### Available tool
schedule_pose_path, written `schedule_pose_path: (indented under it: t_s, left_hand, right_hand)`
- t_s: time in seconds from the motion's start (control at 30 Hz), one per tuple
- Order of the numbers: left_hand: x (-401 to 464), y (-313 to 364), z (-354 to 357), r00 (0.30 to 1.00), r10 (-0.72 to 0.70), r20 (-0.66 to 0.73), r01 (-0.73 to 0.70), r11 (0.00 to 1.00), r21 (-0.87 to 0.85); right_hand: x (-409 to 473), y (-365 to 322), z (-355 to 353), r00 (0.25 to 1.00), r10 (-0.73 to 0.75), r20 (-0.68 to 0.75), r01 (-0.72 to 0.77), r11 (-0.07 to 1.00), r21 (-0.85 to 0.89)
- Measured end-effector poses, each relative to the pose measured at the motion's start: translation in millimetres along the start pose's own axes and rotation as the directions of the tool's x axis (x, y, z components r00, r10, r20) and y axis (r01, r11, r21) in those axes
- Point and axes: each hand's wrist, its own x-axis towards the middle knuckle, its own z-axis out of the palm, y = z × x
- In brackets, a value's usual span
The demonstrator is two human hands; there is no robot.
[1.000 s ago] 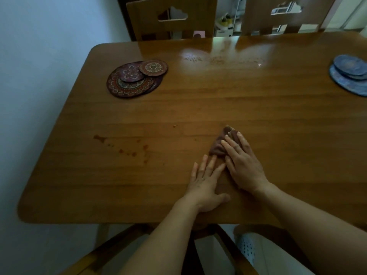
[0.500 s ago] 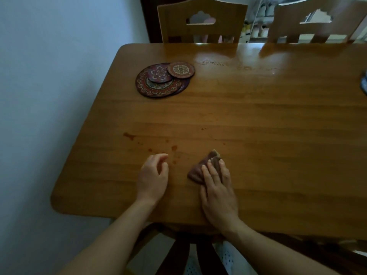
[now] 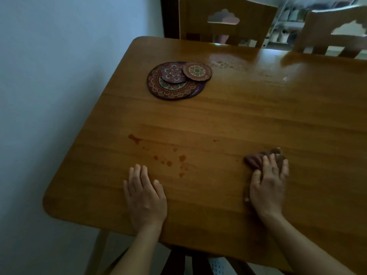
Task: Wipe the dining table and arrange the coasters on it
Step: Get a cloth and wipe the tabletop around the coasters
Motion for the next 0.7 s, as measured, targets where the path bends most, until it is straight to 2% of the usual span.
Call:
schedule_pose_path:
  t_s: [0.1,0.2,0.27,0.3,0.37,0.43,0.47,0.5,0.53,0.6,0.63,0.7]
  left_hand:
    - [2,-1,0,1.000,-0.007,-0.009,0.007,1.000,0.003]
    - [3,0,2,1.000,-0.010,-0.016,0.010,1.000,0.012]
    - [3,-1,3,1.000,-0.012,-0.007,0.013,1.000,0.025]
    - [2,-1,3,1.000,-0.011,-0.011,0.012,1.000,0.029]
    - [2,-3,3,1.000,-0.010,-0.022,0.011,0.999,0.031]
    - [2,-3,3,1.000,-0.009,-0.025,0.009,0.999,0.031]
    - [2,-2,3,1.000,-0.008,-0.027,0.008,1.000,0.027]
    - [2,-2,2,1.000,-0.009,-0.028,0.009,1.000,0.021]
    - [2,-1,2,1.000,-0.010,-0.029,0.010,1.000,0.017]
    - [1,1,1,1.000,-0.008,-0.030,0.008,1.000,0.009]
    - [2,1,1,0.999,-0.011,-0.030,0.011,1.000,0.007]
    - [2,1,1,1.000,-0.011,-0.029,0.012,1.000,0.015]
  right_hand:
    - [29,-49,22,1.000,-0.001,-0.025,0.000,1.000,-0.010]
    - [35,-92,42,0.985,-0.173,0.013,0.173,0.984,0.033]
    - [26,-110,49,0.934,-0.351,0.065,0.340,0.931,0.135]
    - [18,-114,52,0.883,-0.459,0.100,0.436,0.879,0.192]
    - [1,-109,52,0.721,-0.665,0.196,0.614,0.743,0.264]
    - [-3,-91,45,0.559,-0.788,0.257,0.755,0.612,0.235]
    - [1,-79,40,0.534,-0.808,0.250,0.791,0.582,0.190]
    - [9,-68,35,0.567,-0.796,0.213,0.787,0.599,0.146]
    - [19,-59,29,0.649,-0.744,0.160,0.735,0.667,0.119]
    - [43,-53,20,0.852,-0.517,0.082,0.510,0.855,0.093]
    - [56,-57,20,0.915,-0.398,0.060,0.394,0.916,0.077]
    - [76,-73,26,0.966,-0.259,0.014,0.258,0.964,0.055]
